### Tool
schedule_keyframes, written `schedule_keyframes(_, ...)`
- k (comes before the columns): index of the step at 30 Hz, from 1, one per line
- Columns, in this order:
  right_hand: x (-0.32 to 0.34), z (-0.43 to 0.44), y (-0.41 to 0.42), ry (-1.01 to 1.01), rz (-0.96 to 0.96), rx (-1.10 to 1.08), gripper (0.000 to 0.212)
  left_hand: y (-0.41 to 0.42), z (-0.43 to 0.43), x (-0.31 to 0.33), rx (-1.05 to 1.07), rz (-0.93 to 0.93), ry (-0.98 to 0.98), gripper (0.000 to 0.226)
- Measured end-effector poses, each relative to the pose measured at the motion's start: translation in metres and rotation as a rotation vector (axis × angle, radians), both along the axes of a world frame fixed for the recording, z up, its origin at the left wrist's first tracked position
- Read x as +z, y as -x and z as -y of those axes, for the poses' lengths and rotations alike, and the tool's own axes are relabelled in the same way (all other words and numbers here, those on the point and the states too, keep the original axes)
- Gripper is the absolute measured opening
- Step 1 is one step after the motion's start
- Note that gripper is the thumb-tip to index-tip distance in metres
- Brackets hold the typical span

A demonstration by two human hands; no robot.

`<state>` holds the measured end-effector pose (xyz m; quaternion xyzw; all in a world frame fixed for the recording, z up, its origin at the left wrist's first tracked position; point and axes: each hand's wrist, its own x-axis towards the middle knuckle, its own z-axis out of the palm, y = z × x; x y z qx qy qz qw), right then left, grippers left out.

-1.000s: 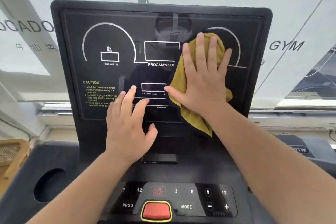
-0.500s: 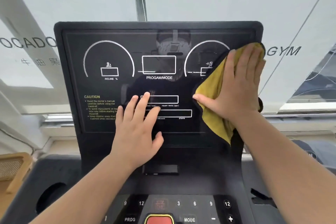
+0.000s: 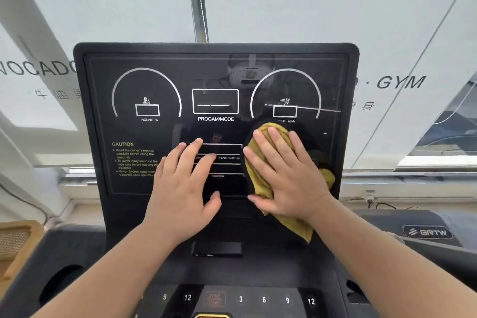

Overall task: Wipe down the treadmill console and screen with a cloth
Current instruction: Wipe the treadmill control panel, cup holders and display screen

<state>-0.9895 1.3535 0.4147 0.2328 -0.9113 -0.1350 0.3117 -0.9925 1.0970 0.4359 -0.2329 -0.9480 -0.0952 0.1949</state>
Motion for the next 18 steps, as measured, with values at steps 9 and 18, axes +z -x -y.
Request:
schedule_keyframes(9, 0.057, -0.070, 0.014, 0.271, -0.091, -0.343, 0.105, -0.004, 0.004, -0.004, 0.007, 0.049, 0.036, 0.070)
schedule_keyframes(18, 0.117, 0.015, 0.066, 0.258, -0.058, -0.478, 0.127, -0.004, 0.007, -0.002, -0.023, 0.066, 0.067, 0.074)
